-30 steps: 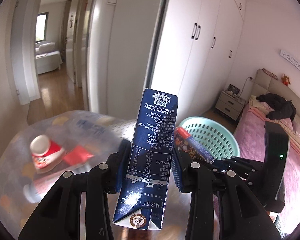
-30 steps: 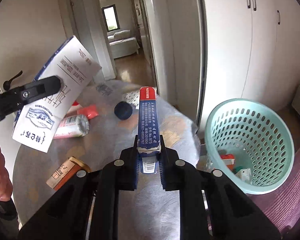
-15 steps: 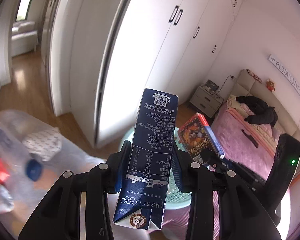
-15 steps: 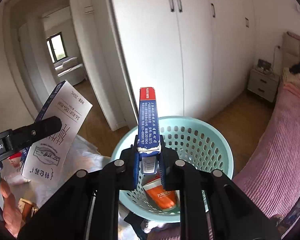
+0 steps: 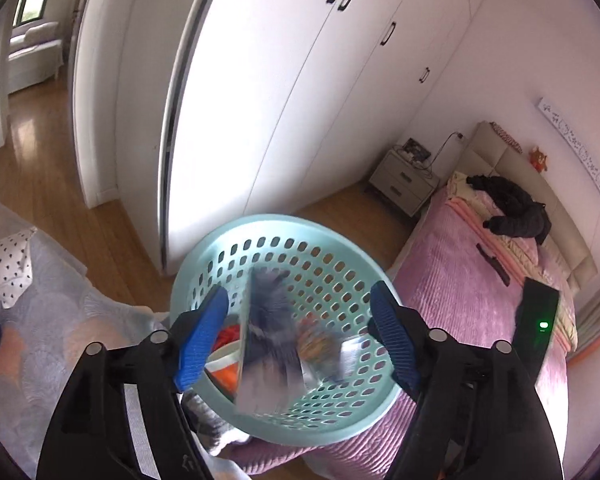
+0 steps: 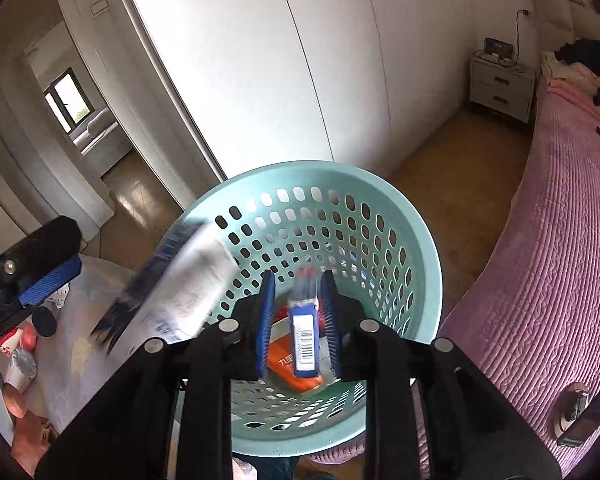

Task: Collect trash
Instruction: 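Carry the blue carton and toothpaste tube to the basket and release both, then grasp the pink bottle with the left tool while the right tool grasps the brown paper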

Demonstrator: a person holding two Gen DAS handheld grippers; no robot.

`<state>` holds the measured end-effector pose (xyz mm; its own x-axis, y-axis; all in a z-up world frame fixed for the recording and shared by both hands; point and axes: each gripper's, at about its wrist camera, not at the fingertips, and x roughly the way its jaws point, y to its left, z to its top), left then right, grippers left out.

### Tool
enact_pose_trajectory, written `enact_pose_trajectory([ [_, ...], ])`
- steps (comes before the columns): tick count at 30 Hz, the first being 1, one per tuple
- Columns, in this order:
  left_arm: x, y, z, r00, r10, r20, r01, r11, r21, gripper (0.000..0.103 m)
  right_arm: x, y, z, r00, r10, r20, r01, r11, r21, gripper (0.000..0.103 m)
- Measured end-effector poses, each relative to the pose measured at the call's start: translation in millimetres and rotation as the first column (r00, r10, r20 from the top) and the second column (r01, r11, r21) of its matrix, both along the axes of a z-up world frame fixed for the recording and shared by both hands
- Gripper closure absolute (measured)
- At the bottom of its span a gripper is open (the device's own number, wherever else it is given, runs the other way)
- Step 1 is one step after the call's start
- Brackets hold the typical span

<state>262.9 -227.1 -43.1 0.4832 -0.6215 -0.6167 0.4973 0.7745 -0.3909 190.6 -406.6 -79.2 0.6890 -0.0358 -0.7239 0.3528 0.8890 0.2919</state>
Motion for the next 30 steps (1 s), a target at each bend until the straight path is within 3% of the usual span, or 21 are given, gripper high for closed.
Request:
enact_pose_trajectory([
  [10, -51, 40, 49, 0.991, 0.018, 0.132, -0.014, 1.0, -0.027, 0.028, -25, 41, 49, 0.991, 0.09, 0.097, -0.081, 0.993, -0.091, 0.07],
  [13, -65, 67, 61, 0.986, 0.049, 0.16, -0.041, 0.998, -0.052, 0.028, -33, 63, 68, 0.982, 0.13, 0.134, -0.114, 0.986, -0.123, 0.059],
  [17, -85, 105, 73, 0.974, 0.079, 0.212, -0.067, 0.996, -0.063, 0.028, -45, 99, 86, 0.964, 0.2, 0.174, -0.175, 0.973, -0.15, 0.057],
  [22, -103, 171, 71, 0.963, 0.146, 0.227, -0.136, 0.989, -0.062, 0.028, -59, 155, 88, 0.937, 0.293, 0.192, -0.267, 0.952, -0.151, 0.053],
  [25, -111, 215, 66, 0.949, 0.199, 0.245, -0.2, 0.98, -0.019, 0.028, -70, 193, 83, 0.916, 0.354, 0.191, -0.327, 0.932, -0.159, 0.053],
  [30, -111, 310, 53, 0.915, 0.321, 0.245, -0.338, 0.941, 0.028, 0.028, -84, 256, 77, 0.868, 0.462, 0.181, -0.437, 0.885, -0.16, 0.053],
])
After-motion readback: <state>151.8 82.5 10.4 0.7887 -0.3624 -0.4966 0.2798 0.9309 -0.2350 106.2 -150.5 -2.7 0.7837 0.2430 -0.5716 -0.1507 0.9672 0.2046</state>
